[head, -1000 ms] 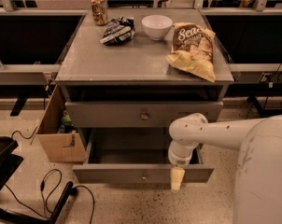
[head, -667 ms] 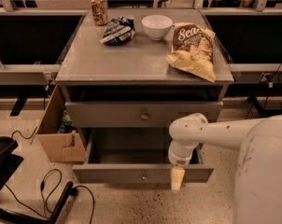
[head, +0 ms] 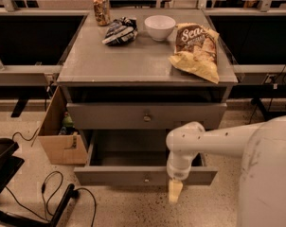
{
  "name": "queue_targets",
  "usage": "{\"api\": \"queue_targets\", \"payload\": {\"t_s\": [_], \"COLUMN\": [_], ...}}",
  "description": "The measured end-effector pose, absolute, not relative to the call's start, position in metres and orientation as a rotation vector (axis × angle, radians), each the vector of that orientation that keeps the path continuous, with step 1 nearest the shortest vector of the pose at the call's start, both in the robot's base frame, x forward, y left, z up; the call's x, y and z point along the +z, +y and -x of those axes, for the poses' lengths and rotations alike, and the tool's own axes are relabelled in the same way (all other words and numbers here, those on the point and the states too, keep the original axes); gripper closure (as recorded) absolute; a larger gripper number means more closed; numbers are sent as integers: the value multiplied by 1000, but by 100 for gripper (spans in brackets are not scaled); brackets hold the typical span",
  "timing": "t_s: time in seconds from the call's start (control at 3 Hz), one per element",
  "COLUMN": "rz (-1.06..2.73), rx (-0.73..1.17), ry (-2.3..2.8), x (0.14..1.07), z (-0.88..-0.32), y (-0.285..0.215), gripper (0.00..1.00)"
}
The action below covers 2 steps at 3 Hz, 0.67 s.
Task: Open middle drawer
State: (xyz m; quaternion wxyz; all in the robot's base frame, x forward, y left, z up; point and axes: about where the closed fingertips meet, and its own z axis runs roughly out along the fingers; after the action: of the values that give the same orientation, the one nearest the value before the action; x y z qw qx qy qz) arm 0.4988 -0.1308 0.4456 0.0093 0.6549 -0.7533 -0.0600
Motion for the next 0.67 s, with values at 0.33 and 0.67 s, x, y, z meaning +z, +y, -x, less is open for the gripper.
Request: {"api": "queue_targets", "payload": {"t_s": [0.33,0.67], "rz": [-1899,-1737], "rx": [-237,-299], "ry": [-2382,-2399], "x": [487,525], "z": [-422,-331], "y": [-103,-90], "gripper": [42,65]}}
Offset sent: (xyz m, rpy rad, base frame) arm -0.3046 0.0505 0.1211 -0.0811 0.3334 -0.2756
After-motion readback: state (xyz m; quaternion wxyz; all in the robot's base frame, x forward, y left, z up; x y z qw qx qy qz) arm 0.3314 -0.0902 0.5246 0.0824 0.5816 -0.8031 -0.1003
